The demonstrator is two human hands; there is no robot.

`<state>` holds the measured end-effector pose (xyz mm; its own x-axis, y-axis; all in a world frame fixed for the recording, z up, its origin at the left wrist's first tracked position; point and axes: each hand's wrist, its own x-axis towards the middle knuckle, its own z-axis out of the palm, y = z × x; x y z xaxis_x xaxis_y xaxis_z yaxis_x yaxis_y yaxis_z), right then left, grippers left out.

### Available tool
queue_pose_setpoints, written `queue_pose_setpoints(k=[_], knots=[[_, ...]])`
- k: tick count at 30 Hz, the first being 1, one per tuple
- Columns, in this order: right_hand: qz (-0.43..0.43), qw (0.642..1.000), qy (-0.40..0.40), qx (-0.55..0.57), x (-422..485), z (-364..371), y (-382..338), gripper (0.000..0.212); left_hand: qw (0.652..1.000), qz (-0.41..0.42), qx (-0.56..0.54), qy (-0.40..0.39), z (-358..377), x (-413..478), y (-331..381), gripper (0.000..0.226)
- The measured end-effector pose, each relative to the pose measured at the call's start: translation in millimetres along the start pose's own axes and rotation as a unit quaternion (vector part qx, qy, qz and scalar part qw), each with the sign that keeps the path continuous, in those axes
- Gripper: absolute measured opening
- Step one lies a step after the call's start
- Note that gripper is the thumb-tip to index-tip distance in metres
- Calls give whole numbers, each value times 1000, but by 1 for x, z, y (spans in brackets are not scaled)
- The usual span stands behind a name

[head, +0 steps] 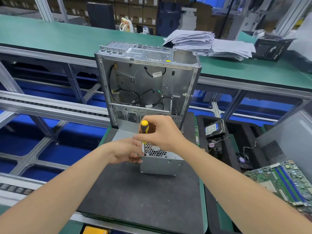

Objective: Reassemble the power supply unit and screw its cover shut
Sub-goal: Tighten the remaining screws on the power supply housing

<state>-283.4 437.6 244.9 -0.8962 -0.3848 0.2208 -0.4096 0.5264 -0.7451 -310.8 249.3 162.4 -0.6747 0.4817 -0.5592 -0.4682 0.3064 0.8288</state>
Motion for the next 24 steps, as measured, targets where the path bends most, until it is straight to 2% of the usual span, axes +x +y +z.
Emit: queue_pose_setpoints(k=[5, 11, 13, 16, 24], knots=[[41, 997, 27, -62, 2, -2, -10, 47, 1000, -9, -8, 0, -1, 0, 0, 24], [53, 994, 76, -57, -2, -6, -12, 63, 1000, -12, 1, -1, 1, -1, 0, 24], [38, 992, 119, -29, -4, -12, -11, 62, 1000, -13, 5, 8, 3, -1, 0, 23], [28, 983, 172, -47, -4, -20, -10, 57, 1000, -18, 21, 14, 4, -1, 4, 27], [71, 973, 217, -24, -7, -45, -2, 47, 999, -11, 33, 41, 8, -3, 9, 28]])
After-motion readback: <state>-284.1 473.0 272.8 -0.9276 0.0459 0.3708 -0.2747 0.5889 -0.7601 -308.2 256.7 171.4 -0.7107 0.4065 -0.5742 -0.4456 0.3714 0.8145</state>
